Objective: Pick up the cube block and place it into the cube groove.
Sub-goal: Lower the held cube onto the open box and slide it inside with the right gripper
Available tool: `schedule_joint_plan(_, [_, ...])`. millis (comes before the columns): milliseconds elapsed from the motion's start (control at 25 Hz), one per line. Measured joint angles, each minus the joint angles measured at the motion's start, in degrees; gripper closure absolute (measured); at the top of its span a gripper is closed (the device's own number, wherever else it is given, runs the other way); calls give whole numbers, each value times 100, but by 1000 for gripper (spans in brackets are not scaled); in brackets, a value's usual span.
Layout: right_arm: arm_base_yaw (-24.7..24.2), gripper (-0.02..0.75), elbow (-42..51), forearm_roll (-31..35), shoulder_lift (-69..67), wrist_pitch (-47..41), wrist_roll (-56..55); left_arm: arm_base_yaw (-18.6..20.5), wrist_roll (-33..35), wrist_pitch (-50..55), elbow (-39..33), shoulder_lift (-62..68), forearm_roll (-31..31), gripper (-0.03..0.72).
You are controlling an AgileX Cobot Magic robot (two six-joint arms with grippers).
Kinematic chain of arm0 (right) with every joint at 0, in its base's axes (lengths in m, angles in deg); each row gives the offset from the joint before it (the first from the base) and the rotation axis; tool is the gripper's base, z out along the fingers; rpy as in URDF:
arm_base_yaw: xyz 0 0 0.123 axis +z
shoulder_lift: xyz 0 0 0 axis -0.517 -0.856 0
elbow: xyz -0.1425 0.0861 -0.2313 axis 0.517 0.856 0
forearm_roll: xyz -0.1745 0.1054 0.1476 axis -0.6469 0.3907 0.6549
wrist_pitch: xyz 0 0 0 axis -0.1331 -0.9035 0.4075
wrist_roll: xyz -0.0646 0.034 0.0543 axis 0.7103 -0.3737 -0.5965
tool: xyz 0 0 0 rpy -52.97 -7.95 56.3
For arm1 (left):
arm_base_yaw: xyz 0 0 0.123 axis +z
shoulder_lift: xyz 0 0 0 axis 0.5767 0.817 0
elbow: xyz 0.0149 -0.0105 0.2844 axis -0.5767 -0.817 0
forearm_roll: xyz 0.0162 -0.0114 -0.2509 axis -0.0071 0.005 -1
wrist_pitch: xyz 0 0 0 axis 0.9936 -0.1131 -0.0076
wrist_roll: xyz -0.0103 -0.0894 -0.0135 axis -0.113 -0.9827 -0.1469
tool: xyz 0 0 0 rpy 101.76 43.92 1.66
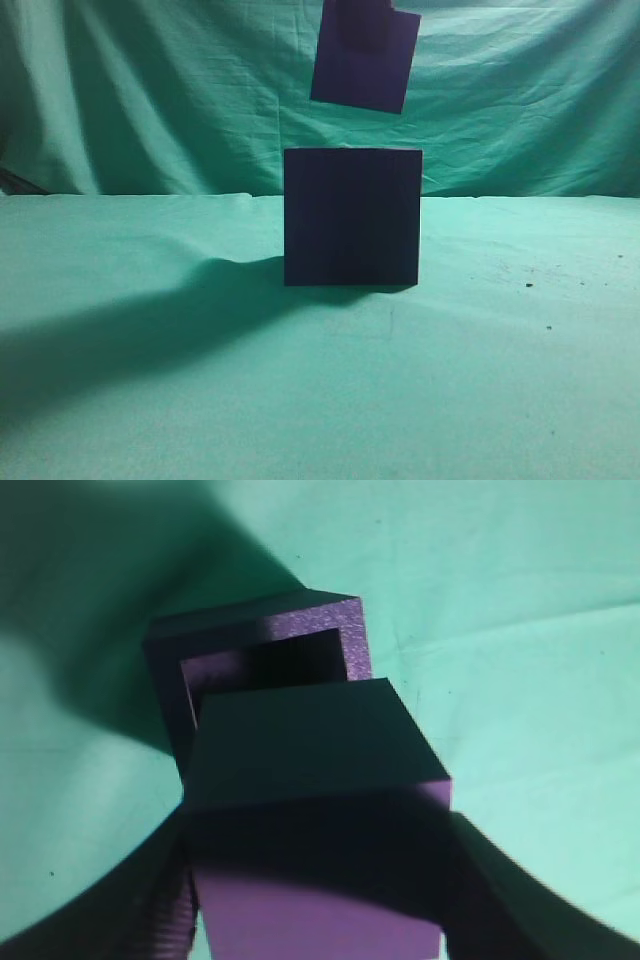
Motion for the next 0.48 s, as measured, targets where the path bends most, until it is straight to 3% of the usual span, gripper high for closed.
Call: schedule_joint_plan(480, [0,303,0,129,-334,32,418,0,0,0,0,0,0,688])
